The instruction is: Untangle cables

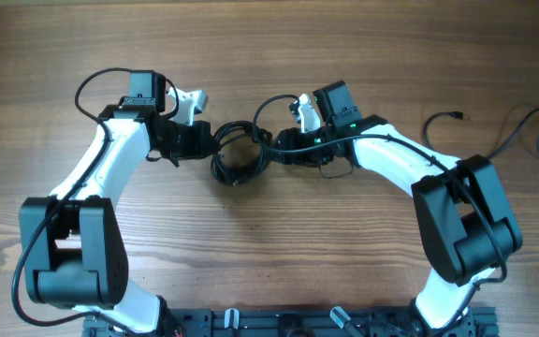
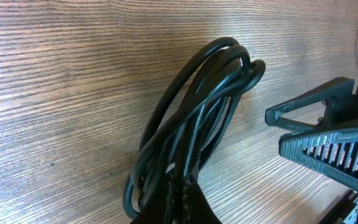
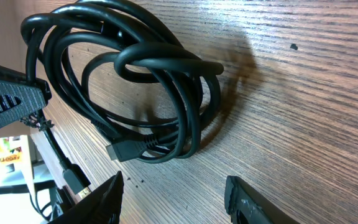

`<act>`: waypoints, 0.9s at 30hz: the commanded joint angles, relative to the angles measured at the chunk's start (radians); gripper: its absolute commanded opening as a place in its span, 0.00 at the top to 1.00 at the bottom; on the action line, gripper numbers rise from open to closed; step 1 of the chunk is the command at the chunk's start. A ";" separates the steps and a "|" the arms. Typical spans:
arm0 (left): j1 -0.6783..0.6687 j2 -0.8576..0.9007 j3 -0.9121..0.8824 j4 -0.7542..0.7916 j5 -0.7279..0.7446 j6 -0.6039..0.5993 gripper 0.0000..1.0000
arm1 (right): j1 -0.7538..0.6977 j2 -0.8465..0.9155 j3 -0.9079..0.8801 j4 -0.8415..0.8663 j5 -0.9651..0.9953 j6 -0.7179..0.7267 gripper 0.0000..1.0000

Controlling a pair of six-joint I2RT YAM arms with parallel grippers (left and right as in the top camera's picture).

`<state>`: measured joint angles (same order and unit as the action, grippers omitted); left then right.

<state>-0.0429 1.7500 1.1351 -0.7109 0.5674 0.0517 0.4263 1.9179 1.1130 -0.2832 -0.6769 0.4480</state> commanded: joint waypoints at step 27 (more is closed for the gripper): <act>0.001 -0.016 -0.003 0.000 0.027 0.023 0.96 | 0.082 0.006 -0.009 0.029 0.479 0.079 0.45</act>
<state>-0.0429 1.7500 1.1351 -0.7109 0.5674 0.0517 0.5064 1.9179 1.1130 -0.2539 -0.3229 0.5232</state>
